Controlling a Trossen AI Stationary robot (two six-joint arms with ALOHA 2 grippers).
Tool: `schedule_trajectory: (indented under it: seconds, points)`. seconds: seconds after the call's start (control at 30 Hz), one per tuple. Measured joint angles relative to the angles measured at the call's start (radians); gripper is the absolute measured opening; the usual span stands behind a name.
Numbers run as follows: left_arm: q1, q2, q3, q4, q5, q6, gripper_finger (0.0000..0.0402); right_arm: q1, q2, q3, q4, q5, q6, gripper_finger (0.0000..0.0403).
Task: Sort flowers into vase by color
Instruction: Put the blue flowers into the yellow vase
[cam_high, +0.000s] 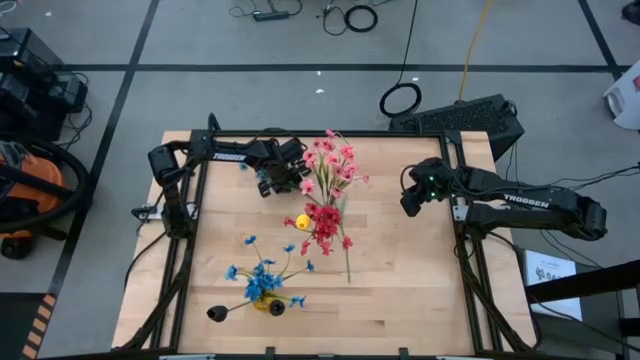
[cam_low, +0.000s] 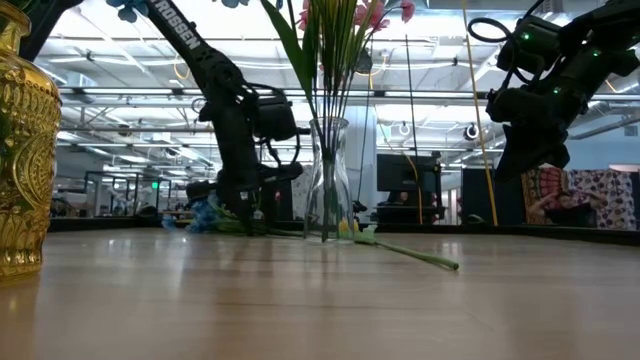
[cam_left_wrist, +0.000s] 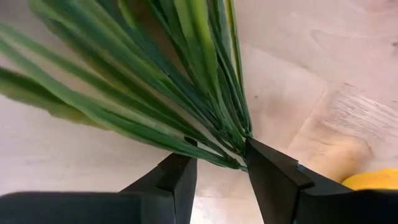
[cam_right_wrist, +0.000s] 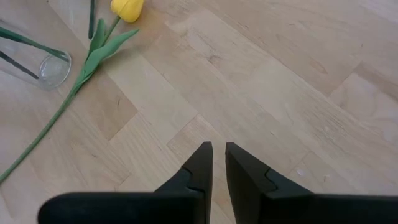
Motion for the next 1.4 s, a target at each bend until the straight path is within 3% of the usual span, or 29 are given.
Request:
schedule_trajectory:
  seconds: [0.27, 0.83, 1.17, 1.3, 1.4]
  points:
    - [-0.008, 0.003, 0.048, -0.004, 0.019, -0.126, 0.0144, 0.0, 0.0, 0.0, 0.005, 0.005, 0.0, 0.0036]
    - [-0.014, 0.0, 0.048, 0.012, -0.132, -0.514, 0.0144, 0.0, 0.0, 0.0, 0.019, 0.007, -0.004, 0.0036]
    - [-0.042, 0.077, 0.052, 0.018, -0.139, -0.478, 0.0144, 0.0, 0.0, 0.0, 0.018, 0.007, -0.002, 0.0036]
    - [-0.053, 0.078, 0.053, -0.01, -0.126, -0.301, 0.0143, 0.0, 0.0, 0.0, 0.018, 0.005, -0.001, 0.0036]
    - [-0.05, 0.076, 0.053, -0.034, -0.076, -0.27, 0.013, 0.0, 0.0, 0.0, 0.018, 0.003, -0.002, 0.0036]
